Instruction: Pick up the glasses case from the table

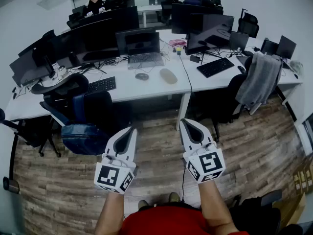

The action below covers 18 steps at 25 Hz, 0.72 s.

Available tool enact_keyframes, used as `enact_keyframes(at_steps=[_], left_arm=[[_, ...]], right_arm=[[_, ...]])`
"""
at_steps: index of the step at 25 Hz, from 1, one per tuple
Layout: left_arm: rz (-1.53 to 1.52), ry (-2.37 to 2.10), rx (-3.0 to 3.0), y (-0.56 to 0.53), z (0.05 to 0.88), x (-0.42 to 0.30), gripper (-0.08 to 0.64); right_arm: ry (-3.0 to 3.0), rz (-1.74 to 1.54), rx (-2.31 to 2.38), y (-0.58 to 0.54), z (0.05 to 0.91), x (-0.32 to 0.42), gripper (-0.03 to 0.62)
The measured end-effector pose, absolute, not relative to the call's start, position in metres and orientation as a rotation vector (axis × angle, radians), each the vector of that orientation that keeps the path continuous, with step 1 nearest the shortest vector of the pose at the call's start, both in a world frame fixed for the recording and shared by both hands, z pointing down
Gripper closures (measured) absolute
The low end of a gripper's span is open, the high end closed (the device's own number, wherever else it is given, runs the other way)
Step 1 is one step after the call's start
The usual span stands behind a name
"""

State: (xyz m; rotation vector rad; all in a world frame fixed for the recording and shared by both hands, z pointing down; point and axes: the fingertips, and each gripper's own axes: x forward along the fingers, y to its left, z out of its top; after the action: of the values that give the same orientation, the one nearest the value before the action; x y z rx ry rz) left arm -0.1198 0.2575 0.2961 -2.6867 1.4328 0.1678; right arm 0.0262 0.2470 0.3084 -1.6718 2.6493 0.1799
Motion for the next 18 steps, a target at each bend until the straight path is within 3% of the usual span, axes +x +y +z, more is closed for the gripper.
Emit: enact_keyframes(at_steps=[18], left_arm=[[0.118,1.478,-2.651,0.232,0.299,-0.060,0.549]], right_arm=[[2.673,0.175,-1.569,0.226,0.311,0.076,0.588]])
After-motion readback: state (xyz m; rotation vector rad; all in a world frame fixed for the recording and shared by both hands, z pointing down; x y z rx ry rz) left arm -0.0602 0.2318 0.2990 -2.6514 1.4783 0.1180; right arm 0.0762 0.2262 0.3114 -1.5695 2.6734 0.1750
